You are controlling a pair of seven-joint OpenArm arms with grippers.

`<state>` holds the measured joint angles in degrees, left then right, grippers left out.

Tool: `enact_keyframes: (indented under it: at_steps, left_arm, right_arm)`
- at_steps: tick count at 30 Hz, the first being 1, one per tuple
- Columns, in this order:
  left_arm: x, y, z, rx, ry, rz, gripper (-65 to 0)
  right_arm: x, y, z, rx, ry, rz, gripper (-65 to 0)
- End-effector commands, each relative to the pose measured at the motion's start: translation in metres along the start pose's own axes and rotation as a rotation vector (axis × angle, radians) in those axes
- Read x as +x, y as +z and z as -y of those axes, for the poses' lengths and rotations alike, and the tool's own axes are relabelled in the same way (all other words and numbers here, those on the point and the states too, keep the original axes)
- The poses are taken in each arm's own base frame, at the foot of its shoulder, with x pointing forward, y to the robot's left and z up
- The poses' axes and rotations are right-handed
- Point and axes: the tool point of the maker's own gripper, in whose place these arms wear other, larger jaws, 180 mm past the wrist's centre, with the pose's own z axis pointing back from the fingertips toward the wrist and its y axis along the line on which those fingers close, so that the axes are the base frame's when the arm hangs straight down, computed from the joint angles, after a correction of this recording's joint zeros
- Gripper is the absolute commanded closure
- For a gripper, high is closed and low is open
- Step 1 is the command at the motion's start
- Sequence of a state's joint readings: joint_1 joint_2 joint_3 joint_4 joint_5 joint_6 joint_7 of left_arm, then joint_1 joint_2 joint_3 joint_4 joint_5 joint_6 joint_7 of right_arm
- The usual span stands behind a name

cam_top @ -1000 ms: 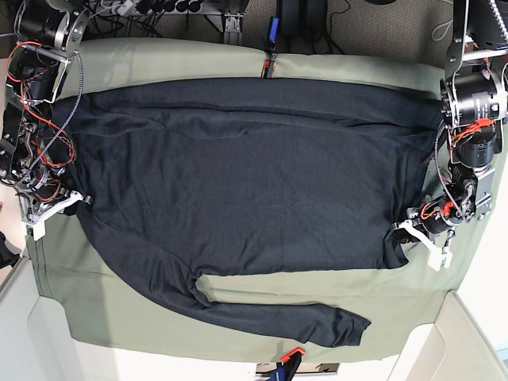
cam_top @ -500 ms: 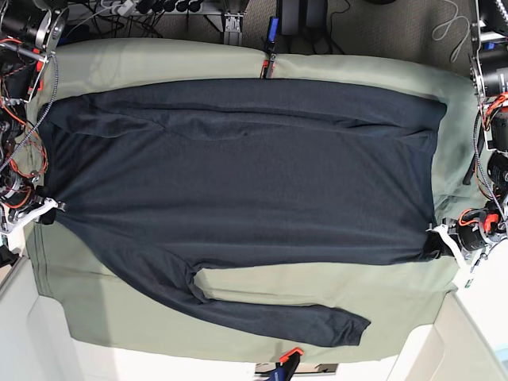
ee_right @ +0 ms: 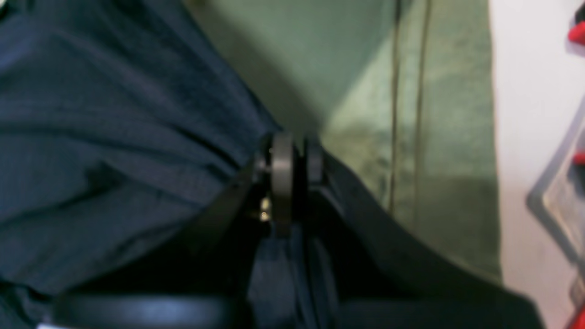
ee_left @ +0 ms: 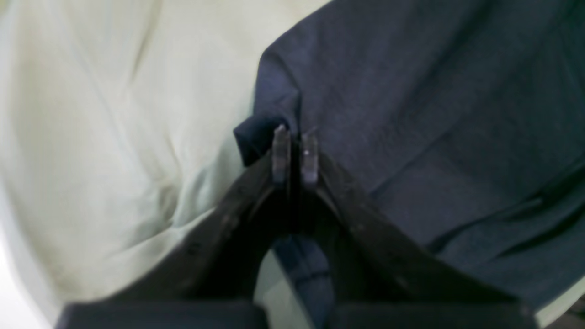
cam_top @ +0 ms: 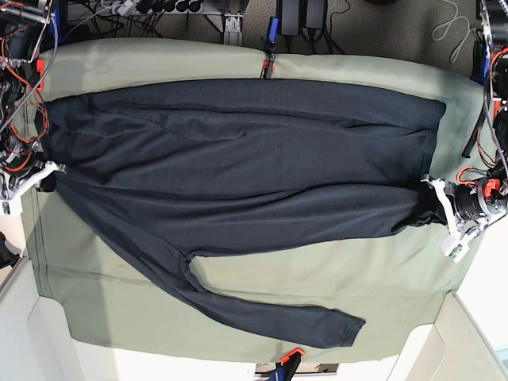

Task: Fold the T-shirt properly
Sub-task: 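Grasp the side seams and fold the shirt body toward the collar, then lay the folded body flat and release with both grippers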

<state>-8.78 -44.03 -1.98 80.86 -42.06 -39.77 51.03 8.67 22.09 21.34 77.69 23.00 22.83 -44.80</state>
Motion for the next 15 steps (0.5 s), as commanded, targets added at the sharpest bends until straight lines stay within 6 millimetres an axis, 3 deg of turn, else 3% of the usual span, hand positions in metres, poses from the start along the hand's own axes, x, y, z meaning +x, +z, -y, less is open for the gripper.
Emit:
enact_keyframes:
  at_steps: [1,10,14,15]
  left_arm:
    - [0.008,0.012,-0.006,0.02,-0.037,0.014,0.0]
    - [-0.031,0.013,0.014,-0.01,-0.072,-0.082,0.0]
    - [-0.038,0.012,0.016,-0.012,-0.072,-0.095,-0.1]
    - [-0.036,0.012,0.016,-0.013,-0.072,-0.087,-4.3]
  right_arm:
    - [0.015,0.011,0.01,-0.021,0.016,0.054,0.0]
    - [-0.005,0.037,0.038,-0.084,-0.023,0.067,0.0]
    - [-0.007,0.036,0.036,-0.074,-0.034,0.066,0.0]
    - [-0.006,0.036,0.034,-0.062,-0.042,0.073,0.0]
